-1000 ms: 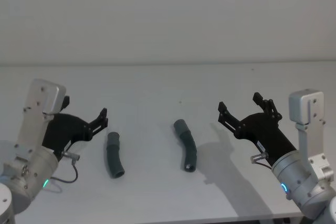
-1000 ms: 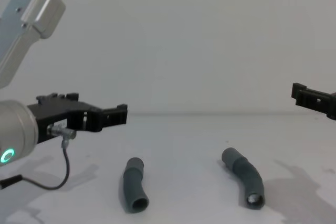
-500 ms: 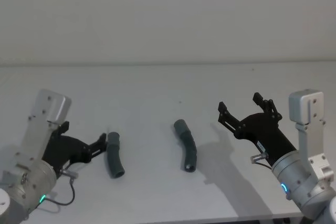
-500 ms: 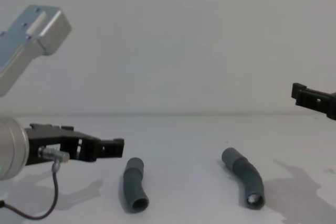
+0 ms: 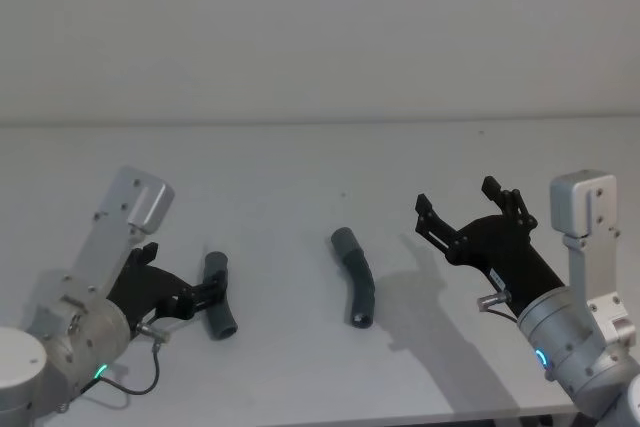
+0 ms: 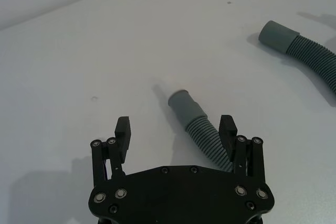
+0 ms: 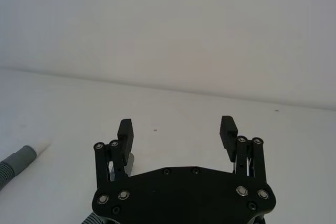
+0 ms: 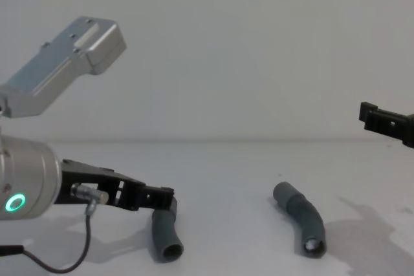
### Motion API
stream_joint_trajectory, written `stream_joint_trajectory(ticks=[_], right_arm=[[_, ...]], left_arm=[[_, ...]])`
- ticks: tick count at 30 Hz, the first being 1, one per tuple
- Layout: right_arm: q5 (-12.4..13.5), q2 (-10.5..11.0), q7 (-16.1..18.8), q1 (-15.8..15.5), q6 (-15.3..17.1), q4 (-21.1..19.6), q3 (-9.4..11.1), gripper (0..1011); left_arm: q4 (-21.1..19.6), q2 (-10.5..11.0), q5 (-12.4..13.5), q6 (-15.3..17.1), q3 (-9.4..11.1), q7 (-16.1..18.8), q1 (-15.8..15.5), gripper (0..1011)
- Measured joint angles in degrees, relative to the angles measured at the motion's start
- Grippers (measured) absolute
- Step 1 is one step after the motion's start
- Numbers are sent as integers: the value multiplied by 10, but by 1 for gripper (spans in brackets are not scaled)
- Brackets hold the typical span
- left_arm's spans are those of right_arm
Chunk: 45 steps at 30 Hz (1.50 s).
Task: Use both hands to pick up one end of the pipe from the table, align the ends, and insert them.
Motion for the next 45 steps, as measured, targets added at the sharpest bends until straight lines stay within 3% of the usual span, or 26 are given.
stream_joint_trajectory(ticks=[12, 27, 45], right_arm=[[0, 0, 0, 0, 0, 0, 0, 1004], [0, 0, 0, 0, 0, 0, 0, 1003], [0, 0, 0, 0, 0, 0, 0, 1004]], left_arm=[[28, -25, 2, 24, 8, -4, -20, 1001], [66, -60, 1, 32, 7, 3, -36, 1001], [96, -81, 5, 44, 12, -8, -60, 1001]])
